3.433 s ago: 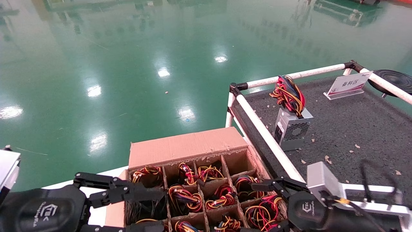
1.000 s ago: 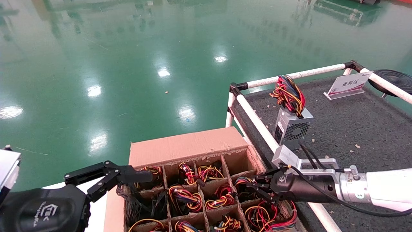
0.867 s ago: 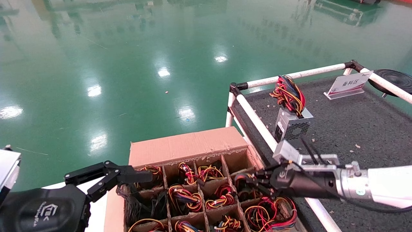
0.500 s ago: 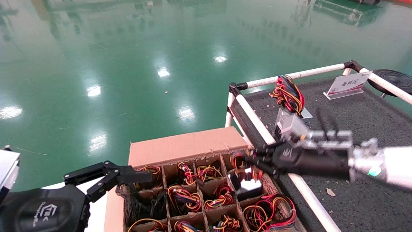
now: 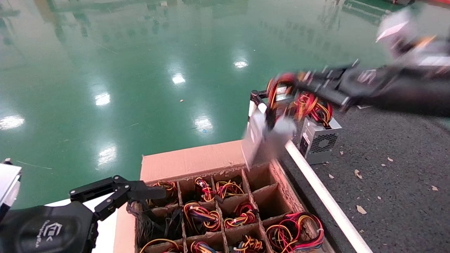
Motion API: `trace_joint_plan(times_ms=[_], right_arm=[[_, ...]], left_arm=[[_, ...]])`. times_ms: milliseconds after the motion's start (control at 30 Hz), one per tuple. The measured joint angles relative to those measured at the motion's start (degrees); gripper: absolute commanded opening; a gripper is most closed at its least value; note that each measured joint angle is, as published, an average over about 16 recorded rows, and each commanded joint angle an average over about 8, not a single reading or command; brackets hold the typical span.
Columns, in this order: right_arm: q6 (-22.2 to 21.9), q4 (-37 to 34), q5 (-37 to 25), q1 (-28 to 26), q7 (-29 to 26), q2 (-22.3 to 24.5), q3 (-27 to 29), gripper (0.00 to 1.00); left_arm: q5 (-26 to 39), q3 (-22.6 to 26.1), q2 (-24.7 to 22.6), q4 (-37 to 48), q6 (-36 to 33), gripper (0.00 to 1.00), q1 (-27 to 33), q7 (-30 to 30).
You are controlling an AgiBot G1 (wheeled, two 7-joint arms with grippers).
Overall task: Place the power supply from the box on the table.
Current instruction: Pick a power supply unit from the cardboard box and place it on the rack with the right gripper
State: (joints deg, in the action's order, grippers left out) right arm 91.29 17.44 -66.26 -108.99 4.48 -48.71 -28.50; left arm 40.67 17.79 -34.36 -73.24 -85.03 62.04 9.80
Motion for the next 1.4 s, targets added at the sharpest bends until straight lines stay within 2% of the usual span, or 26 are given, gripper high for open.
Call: trace_joint_plan(times_ms=[367,767,1067,1400], right_arm=[[-0.15,7.66,7.94,-3.01,-7.58,10.46,-0.34,0.00],[-0.11,7.88,13.19,-1.52,-8.10,19.17,-2.90,0.00],[-0.26,5.75,16.93,2.78,-5.98,21.87,-5.17,0.00],[-0.73,1.42,18.87,5.53,-2.70,21.43,-7.23,0.00]], left_arm=[[-0.02,0.02,0.01,0.00,0.01,1.00,0.01,-0.01],[-0.03,0.05,0.02,0.00,0.02,1.00,0.01,-0.03],[-0.05,0.07,0.03,0.00,0.03,1.00,0.02,-0.04],[-0.06,0.09,0.04,0.00,0.04,1.00,0.02,-0.05]])
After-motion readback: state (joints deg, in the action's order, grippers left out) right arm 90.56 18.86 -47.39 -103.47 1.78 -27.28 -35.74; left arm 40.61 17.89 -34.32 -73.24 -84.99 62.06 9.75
